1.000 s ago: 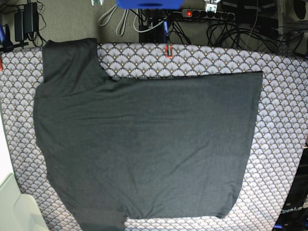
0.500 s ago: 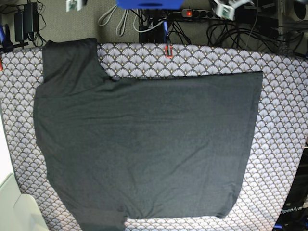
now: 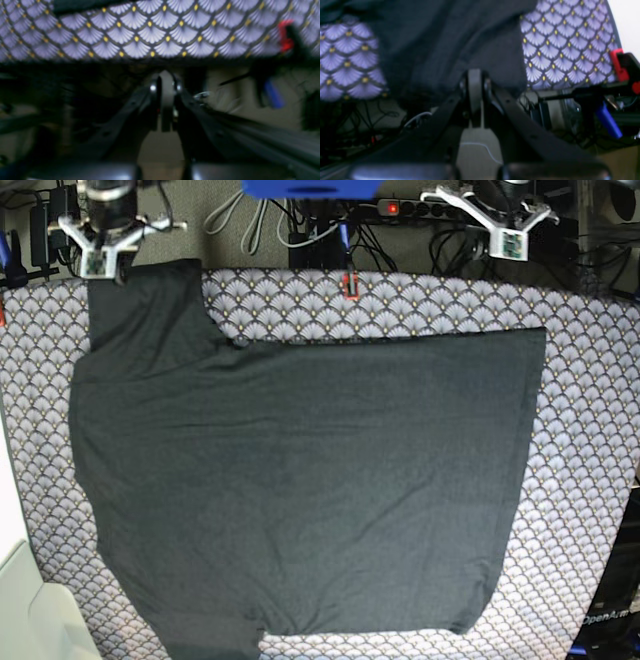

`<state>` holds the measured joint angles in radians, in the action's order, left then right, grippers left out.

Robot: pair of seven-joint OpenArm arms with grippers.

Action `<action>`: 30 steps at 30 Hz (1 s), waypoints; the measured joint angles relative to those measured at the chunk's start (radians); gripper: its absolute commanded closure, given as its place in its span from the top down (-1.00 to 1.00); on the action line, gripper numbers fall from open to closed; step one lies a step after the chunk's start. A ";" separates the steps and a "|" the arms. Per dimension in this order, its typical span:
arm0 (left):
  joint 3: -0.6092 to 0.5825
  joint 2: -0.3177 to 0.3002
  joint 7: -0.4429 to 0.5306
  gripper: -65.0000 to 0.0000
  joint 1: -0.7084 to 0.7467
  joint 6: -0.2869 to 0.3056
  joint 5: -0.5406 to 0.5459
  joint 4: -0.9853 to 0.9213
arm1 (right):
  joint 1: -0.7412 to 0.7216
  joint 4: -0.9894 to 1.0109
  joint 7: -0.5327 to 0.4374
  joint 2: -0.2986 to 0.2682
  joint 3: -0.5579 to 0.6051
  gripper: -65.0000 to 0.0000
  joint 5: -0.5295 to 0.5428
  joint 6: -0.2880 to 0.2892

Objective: Fold the T-shirt properly
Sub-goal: 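Lower both grippers onto the shirt's shoulder corners beside the collar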

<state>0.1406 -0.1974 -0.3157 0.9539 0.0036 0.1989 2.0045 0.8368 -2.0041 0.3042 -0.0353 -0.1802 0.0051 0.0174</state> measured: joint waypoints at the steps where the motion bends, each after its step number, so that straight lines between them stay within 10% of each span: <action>1: -0.001 -0.008 -0.005 -0.98 -0.006 0.000 0.035 0.000 | -0.019 0.003 0.035 0.000 0.000 -1.00 0.001 0.001; 13: 0.261 -0.058 -0.337 -0.98 -0.171 0.000 0.425 0.002 | -0.214 0.001 0.253 -0.011 -0.003 -1.00 0.002 0.001; 30: 0.356 -0.057 -0.378 -0.99 -0.314 -0.001 0.465 0.001 | -0.275 0.006 0.284 -0.043 -0.012 -1.00 0.003 0.001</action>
<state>0.4961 -0.2546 -0.6941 0.6403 0.0029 0.6636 2.0052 0.5613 -1.9980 0.5880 -0.0788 -0.1921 0.0086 0.0181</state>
